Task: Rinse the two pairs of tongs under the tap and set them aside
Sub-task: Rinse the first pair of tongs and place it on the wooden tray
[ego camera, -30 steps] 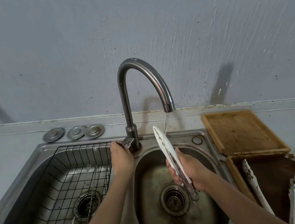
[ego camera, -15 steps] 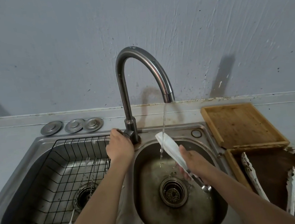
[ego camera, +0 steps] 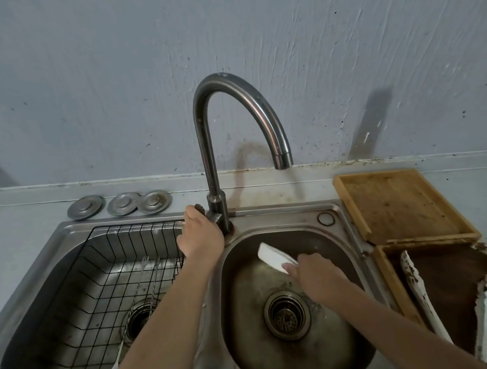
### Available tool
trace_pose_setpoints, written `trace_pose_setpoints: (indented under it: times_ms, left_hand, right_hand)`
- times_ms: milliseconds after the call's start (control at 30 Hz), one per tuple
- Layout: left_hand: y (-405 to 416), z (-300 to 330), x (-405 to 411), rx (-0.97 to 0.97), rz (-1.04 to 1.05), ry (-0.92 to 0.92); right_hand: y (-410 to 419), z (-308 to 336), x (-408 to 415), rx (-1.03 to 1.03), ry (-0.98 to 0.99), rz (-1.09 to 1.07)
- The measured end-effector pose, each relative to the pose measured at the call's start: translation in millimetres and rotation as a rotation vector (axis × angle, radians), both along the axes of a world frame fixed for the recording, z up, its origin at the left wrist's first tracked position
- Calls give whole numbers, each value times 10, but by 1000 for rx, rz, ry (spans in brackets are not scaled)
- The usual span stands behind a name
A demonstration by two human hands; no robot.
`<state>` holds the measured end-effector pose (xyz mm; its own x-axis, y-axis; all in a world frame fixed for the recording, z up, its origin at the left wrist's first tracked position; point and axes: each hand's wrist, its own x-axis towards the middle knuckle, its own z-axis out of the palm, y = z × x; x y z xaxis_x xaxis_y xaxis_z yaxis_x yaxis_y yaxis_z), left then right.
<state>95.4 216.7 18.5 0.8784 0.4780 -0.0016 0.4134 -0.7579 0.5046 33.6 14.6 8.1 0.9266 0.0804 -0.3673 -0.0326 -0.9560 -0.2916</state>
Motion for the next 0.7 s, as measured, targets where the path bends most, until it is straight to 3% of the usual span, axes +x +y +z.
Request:
trace_pose_setpoints:
  times_ms: [100,167,300,433,567,700]
  left_hand:
    - [-8,25,7,-19,14,-7]
    - [-18,44,-9,-29,12,-15]
    - [-12,44,-49,-50,17,-35]
    - [-20,52,-47,-54,4,-37]
    - [-38,46,-69,-68,20,-33]
    - [-87,19,-116,-182,75,-137]
  right_hand:
    - [135,181,25,57,-328,-1]
    - [174,244,33,122,-390,21]
    - [125,152,93,-5,-2,42]
    - [84,224,74,-46,-173,62]
    - [-24,362,-11,-306,385,166]
    - [-167,310,-53,-219,325,108]
